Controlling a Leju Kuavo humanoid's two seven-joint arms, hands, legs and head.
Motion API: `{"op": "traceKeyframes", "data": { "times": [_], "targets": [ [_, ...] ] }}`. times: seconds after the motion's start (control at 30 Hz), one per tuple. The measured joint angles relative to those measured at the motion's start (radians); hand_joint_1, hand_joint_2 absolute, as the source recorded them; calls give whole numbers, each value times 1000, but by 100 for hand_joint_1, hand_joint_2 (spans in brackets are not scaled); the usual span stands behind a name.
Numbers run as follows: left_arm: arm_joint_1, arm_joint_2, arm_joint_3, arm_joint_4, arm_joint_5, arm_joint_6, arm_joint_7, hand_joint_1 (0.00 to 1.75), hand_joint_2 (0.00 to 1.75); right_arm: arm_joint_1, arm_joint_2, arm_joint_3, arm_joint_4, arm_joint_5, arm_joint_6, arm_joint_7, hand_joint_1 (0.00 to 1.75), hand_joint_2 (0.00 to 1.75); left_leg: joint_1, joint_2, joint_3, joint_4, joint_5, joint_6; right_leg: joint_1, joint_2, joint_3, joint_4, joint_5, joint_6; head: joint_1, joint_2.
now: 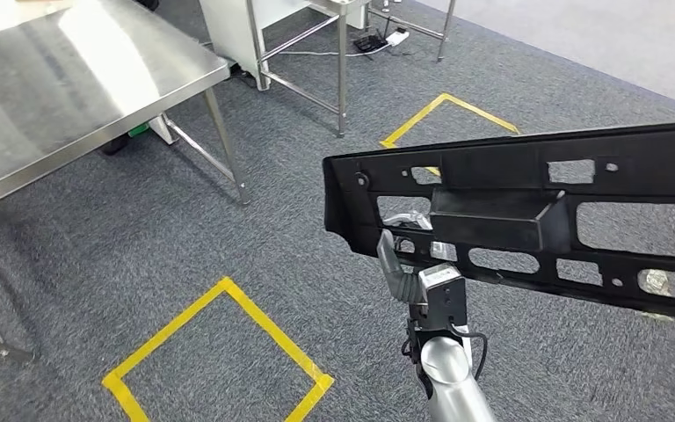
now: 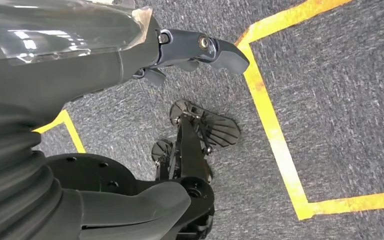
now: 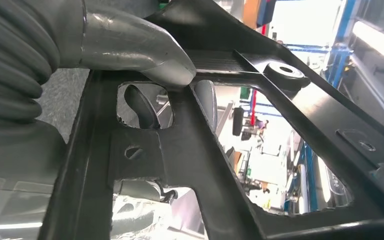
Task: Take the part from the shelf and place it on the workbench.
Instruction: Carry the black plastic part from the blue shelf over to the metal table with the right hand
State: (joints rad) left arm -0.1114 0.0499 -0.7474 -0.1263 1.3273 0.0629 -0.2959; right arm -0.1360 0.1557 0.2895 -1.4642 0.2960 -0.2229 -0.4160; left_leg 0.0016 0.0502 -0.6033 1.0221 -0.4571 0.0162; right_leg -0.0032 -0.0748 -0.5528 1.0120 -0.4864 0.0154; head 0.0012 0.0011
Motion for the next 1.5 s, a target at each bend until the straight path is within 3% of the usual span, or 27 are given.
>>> {"op": "traceKeyframes", "data": {
  "times": [0.07,0.13,0.23,0.3,0.33,0.4,0.47,0.5,0.57,0.63,0.7,0.77,0.8,0.83,0.87,0.93,1.0,1.1,1.17,1.23,1.27,1.3,1.33,1.37,1.43,1.5],
  "targets": [
    [-4,0,-7,0,-7,7,4,0,175,10,-1,-1,-14,3,-4,4,175,175,-3,-18,-2,-3,3,12,2,-12,0,-1,-2,9,2,0],
    [-8,0,-15,0,-13,16,8,0,175,19,-2,-1,-28,5,-7,5,175,175,1,-33,2,-10,8,25,0,7,-12,29,-22,17,3,0],
    [-18,0,-27,0,-22,28,13,0,175,43,-11,-10,-41,8,-13,5,175,175,4,-59,4,-13,12,38,-4,60,-98,211,-100,14,3,0],
    [-20,0,-38,0,-27,38,14,0,175,65,-18,-21,-45,12,-19,2,175,175,4,-80,4,-13,12,39,-4,68,-144,297,-123,18,3,0],
    [-20,0,-44,0,-30,43,14,0,175,76,-21,-26,-50,14,-22,0,175,175,4,-91,4,-13,12,39,-5,70,-139,281,-109,24,3,0],
    [-23,0,-56,0,-39,49,14,0,175,91,-24,-35,-64,18,-28,-4,175,175,4,-111,7,-12,12,37,-9,83,-78,147,-50,38,3,0],
    [-27,1,-69,0,-49,45,16,0,175,104,-28,-44,-83,23,-33,-7,175,175,0,-128,7,-10,10,31,-10,101,-21,26,-4,37,3,0],
    [-28,1,-76,0,-54,39,19,0,175,113,-30,-50,-93,25,-37,-8,175,175,-1,-133,5,-9,10,26,-9,105,-9,2,4,32,3,0],
    [-28,1,-92,0,-67,21,30,0,175,132,-34,-61,-113,29,-44,-8,175,175,-1,-141,3,-12,12,15,-6,95,-6,-1,8,19,2,0],
    [-29,1,-107,0,-76,6,41,0,175,148,-36,-74,-133,30,-48,-9,175,175,0,-125,-9,7,-3,5,-11,85,-3,-6,12,5,1,0],
    [-32,-1,-119,0,-81,0,47,0,175,162,-38,-84,-149,30,-49,-10,175,175,2,-86,-52,97,-56,-4,-17,72,-1,-10,13,-8,-1,0],
    [-34,-3,-127,0,-81,2,49,0,175,176,-42,-94,-155,30,-48,-13,175,175,6,-62,-116,232,-114,-11,-14,56,-1,-9,11,-14,-2,0],
    [-35,-4,-129,0,-80,5,50,0,175,182,-45,-98,-155,30,-47,-15,175,175,8,-58,-135,272,-123,-14,-13,48,-1,-9,10,-14,-2,0],
    [-34,-5,-132,0,-79,9,49,0,175,186,-49,-102,-156,29,-47,-19,175,175,10,-55,-137,275,-114,-15,-13,41,-1,-9,10,-15,-2,0],
    [-34,-5,-134,0,-77,12,47,0,175,188,-52,-105,-156,28,-46,-24,175,175,11,-51,-117,235,-88,-15,-13,34,0,-9,9,-14,-2,0],
    [-36,-4,-139,0,-77,13,41,0,175,188,-57,-113,-156,24,-45,-32,175,175,9,-25,-43,94,-28,-11,-10,21,3,-8,6,-11,-2,0],
    [-40,-4,-143,0,-76,12,35,0,175,187,-63,-121,-155,21,-44,-38,175,175,2,-8,5,5,-6,-2,-2,8,5,-7,2,-2,0,0],
    [-41,-4,-147,0,-76,10,33,0,175,184,-69,-127,-155,18,-43,-42,175,175,-3,-29,10,-9,-3,17,0,-6,7,-6,-2,14,1,0],
    [-43,-5,-150,0,-76,9,33,0,175,181,-73,-129,-155,18,-42,-43,175,175,2,-43,14,-16,4,30,-3,23,-11,34,-26,20,2,0],
    [-46,-6,-151,0,-76,10,33,0,175,180,-76,-132,-153,18,-42,-44,175,175,5,-59,13,-18,8,38,-6,59,-70,156,-79,18,3,0],
    [-47,-6,-152,0,-76,10,33,0,175,179,-78,-133,-151,18,-41,-44,175,175,5,-68,12,-18,8,40,-7,66,-105,229,-105,18,4,0],
    [-46,-7,-152,0,-76,11,33,0,175,179,-80,-133,-149,18,-41,-44,175,175,4,-78,11,-17,9,40,-7,68,-132,280,-119,20,4,0],
    [-45,-7,-153,0,-76,12,33,0,175,179,-82,-134,-146,18,-40,-45,175,175,4,-88,11,-17,9,40,-8,69,-141,296,-117,26,4,0],
    [-44,-8,-155,0,-76,14,33,0,175,177,-83,-134,-144,18,-40,-46,175,175,5,-99,11,-17,10,40,-9,70,-128,265,-98,33,4,0],
    [-45,-9,-156,0,-75,20,31,0,175,170,-85,-138,-142,18,-38,-49,175,175,5,-119,13,-15,10,36,-14,90,-59,117,-38,46,4,0],
    [-46,-9,-157,0,-75,23,29,0,175,160,-85,-143,-138,18,-35,-53,175,175,2,-135,10,-13,11,27,-16,109,-7,9,-1,42,3,0]
  ]
}}
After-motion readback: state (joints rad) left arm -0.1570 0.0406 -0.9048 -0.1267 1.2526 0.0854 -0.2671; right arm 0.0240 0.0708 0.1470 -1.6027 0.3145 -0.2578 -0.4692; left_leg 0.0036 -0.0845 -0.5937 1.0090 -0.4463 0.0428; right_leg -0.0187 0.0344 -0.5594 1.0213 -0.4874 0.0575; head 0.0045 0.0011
